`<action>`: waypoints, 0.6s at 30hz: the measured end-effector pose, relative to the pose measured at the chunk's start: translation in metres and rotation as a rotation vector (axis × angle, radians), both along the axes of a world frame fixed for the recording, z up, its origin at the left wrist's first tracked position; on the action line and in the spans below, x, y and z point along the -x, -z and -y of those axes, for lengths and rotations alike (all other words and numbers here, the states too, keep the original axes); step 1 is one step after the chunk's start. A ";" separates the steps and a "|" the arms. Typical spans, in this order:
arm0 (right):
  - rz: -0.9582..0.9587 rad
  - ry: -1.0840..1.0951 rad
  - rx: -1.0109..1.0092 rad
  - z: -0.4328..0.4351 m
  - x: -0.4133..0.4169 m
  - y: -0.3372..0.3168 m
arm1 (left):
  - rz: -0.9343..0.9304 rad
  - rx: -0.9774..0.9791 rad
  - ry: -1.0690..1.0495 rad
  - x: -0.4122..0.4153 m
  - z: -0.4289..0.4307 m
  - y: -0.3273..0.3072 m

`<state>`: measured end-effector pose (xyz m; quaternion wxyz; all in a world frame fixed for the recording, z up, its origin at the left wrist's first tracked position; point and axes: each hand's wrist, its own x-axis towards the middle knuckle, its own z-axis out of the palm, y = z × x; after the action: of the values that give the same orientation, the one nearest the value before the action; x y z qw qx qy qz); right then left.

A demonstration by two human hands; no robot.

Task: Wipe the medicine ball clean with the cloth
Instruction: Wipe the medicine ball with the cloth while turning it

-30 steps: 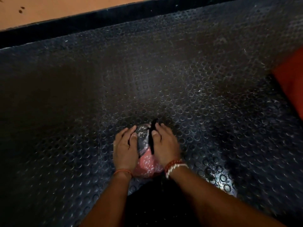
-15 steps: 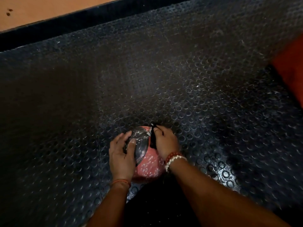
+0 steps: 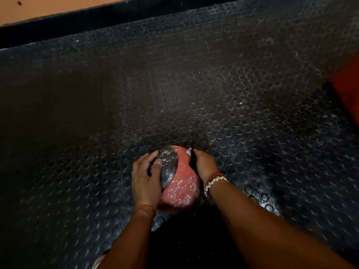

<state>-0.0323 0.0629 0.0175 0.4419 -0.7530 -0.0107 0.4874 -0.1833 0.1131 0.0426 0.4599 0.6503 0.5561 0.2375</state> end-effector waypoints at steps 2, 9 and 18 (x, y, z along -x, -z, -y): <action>0.074 0.170 -0.004 0.014 0.021 -0.003 | -0.008 -0.006 -0.002 -0.001 -0.002 0.002; 0.666 -0.342 -0.072 0.011 0.042 -0.030 | -0.012 -0.029 0.039 0.005 -0.002 0.002; -0.080 0.099 -0.009 0.003 0.003 0.002 | 0.022 -0.019 0.010 0.005 -0.001 0.002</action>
<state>-0.0352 0.0602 0.0150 0.4687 -0.7305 0.0421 0.4948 -0.1880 0.1139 0.0404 0.4609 0.6549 0.5453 0.2477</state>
